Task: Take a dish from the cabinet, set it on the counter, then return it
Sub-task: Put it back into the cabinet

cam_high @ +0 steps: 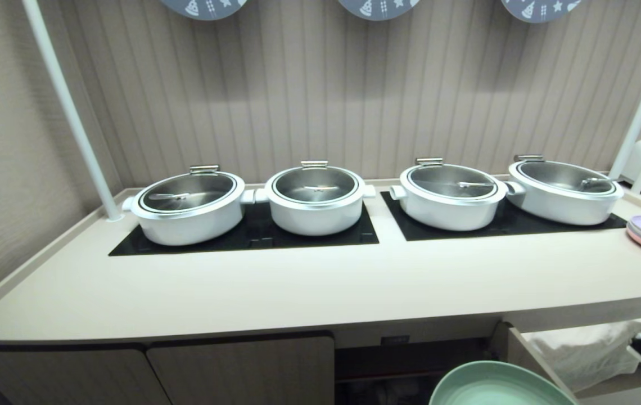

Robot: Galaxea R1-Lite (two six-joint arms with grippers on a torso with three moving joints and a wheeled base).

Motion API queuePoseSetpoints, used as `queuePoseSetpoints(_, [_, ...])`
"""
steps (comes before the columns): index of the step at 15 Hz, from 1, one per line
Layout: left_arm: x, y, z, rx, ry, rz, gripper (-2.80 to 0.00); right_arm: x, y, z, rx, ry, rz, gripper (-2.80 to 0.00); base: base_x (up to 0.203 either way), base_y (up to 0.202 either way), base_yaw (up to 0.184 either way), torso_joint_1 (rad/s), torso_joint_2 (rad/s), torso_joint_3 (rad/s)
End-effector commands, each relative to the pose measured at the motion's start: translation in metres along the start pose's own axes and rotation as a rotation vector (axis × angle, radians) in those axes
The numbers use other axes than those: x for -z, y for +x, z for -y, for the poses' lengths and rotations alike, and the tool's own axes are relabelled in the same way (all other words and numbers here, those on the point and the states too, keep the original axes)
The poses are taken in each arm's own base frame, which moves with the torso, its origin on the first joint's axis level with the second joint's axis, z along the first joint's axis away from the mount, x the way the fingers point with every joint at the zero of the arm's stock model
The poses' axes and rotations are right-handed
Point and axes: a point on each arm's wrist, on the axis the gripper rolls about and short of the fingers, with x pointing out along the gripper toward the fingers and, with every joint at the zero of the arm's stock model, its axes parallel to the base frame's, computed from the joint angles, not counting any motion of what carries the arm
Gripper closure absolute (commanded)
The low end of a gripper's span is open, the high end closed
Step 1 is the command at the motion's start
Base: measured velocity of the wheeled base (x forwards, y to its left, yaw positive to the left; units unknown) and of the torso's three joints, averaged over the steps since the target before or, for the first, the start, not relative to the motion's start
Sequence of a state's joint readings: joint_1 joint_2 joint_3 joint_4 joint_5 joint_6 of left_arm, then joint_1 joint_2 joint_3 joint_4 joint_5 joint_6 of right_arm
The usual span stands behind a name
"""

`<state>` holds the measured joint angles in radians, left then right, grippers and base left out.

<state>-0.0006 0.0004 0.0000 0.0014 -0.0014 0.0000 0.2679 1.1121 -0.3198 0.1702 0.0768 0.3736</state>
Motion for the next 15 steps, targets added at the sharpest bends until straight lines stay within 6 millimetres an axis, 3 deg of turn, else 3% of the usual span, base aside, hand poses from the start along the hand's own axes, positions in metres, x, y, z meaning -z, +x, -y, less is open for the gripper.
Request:
queuePoseSetpoints(1, [0.0,0.0,0.0,0.001,0.0,0.0,0.0,0.0064,-0.0042,0.0018,-0.02,-0.007,0.014,0.0,0.0,0.0,0.0,0.0,0.0,0.0])
queuePoseSetpoints(15, [0.0,0.0,0.0,0.001,0.0,0.001,0.0,0.0161,-0.0065,0.0061,-0.006,-0.012,0.002,0.0,0.0,0.0,0.0,0.0,0.0,0.0])
